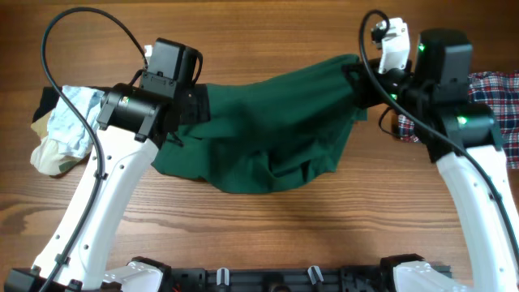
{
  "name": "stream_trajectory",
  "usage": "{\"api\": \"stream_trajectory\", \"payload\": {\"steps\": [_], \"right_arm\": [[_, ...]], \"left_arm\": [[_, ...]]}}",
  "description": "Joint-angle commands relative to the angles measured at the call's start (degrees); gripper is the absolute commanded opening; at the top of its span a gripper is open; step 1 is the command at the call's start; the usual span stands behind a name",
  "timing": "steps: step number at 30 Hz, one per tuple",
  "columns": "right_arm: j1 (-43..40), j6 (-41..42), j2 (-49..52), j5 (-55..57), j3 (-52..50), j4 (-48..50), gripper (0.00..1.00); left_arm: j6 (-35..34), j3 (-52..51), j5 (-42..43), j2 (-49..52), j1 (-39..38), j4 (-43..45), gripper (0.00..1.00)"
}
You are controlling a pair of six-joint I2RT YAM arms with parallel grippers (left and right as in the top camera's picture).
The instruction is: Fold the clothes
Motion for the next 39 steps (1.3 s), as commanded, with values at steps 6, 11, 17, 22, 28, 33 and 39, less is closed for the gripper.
{"api": "stream_trajectory", "payload": {"steps": [6, 11, 17, 22, 28, 33, 39], "right_arm": [[0.1, 1.7, -13.5, -8.4, 11.7, -1.3, 0.04], [0.1, 4.8, -14.8, -9.7, 16.9, -2.1, 0.05], [0.1, 8.1, -14.8, -11.4, 18.9, -1.2, 0.04], [0.1, 11.1, -14.8, -14.7, 24.3, 5.3, 0.04], [0.1, 10.6, -13.2, -8.0, 33.5, -1.6, 0.04], [0.1, 10.6, -5.9, -2.8, 33.4, -10.8, 0.04], [-0.9, 9.0, 14.0, 13.8, 33.5, -6.0, 0.05]], "left_arm": [[-0.3, 0.2, 0.3, 3.5, 1.3, 0.5, 0.94], [-0.3, 0.2, 1.8, 4.2, 1.3, 0.5, 0.94], [-0.3, 0.2, 1.7, 4.2, 1.3, 0.6, 0.93], [-0.2, 0.2, 1.6, 4.2, 1.3, 0.6, 0.89], [-0.2, 0.2, 2.9, 4.2, 1.3, 0.3, 0.78], [-0.2, 0.2, 3.3, 4.2, 1.3, 1.0, 0.84], [-0.2, 0.2, 3.3, 4.2, 1.3, 2.1, 0.86]]}}
